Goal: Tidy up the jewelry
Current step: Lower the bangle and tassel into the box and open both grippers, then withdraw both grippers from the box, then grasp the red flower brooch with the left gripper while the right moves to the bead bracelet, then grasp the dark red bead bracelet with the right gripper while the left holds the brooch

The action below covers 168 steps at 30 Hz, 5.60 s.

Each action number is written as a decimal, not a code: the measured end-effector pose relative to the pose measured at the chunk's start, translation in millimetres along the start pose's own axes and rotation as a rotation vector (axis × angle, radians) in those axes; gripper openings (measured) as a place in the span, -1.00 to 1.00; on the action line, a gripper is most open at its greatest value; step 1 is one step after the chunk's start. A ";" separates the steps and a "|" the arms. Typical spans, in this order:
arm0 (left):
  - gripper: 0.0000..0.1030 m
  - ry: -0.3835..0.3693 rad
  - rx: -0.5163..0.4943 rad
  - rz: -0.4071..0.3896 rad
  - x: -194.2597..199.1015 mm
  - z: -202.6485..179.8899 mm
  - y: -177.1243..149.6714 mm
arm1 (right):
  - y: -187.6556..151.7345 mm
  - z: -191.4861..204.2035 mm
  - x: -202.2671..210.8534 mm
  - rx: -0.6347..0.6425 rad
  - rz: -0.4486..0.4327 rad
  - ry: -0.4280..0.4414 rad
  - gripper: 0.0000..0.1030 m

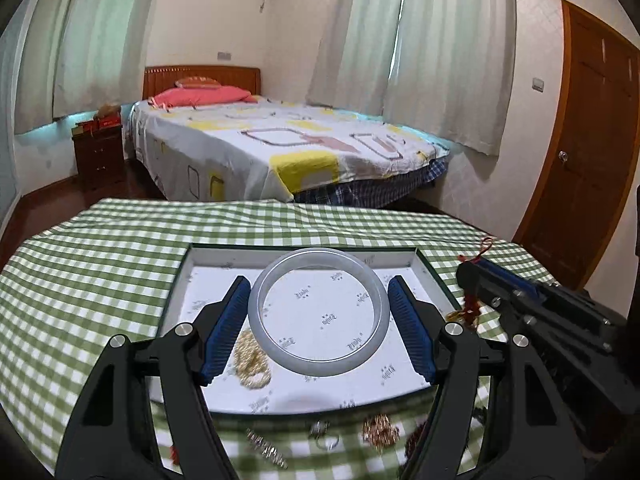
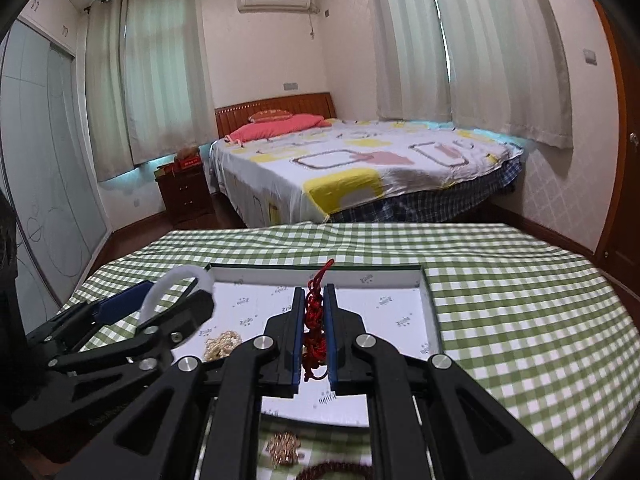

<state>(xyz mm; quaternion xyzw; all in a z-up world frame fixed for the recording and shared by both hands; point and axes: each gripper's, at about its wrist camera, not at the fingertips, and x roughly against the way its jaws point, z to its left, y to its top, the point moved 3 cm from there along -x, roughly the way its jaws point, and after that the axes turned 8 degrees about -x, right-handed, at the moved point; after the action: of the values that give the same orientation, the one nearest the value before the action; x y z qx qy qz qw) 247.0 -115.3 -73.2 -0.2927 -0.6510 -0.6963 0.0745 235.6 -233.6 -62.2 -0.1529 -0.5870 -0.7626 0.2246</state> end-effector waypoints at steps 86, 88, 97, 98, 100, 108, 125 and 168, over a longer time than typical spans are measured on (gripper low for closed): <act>0.52 0.102 0.021 0.074 55.7 39.4 -78.1 | -80.0 -19.3 18.3 0.015 0.158 -0.098 -0.35; 0.52 0.109 0.023 0.087 59.9 41.8 -86.6 | -83.9 -20.0 20.5 0.014 0.162 -0.098 -0.35; 0.52 0.141 0.041 0.139 71.0 56.2 -117.2 | -104.5 -25.5 25.6 0.005 0.188 -0.097 -0.35; 0.52 0.145 0.045 0.145 71.8 57.8 -120.2 | -106.1 -25.8 26.0 0.005 0.191 -0.096 -0.35; 0.52 0.152 0.061 0.163 70.6 63.8 -125.5 | -109.0 -26.1 25.7 0.007 0.197 -0.094 -0.35; 0.50 0.174 0.091 0.210 55.8 75.9 -130.0 | -114.5 -25.5 24.1 0.006 0.206 -0.093 -0.35; -0.34 0.124 0.069 0.361 16.2 75.8 -129.3 | -121.5 -32.7 12.7 -0.010 0.234 -0.099 -0.35; -0.61 0.099 0.091 0.304 41.3 86.5 -132.4 | -123.6 -17.0 2.2 0.060 0.286 -0.153 0.35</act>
<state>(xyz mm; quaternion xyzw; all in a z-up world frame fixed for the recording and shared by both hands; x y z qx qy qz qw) 175.9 -2.9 -168.2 -0.3497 -0.6257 -0.6602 0.2242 169.7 -224.4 -167.8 -0.2856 -0.5971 -0.6912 0.2900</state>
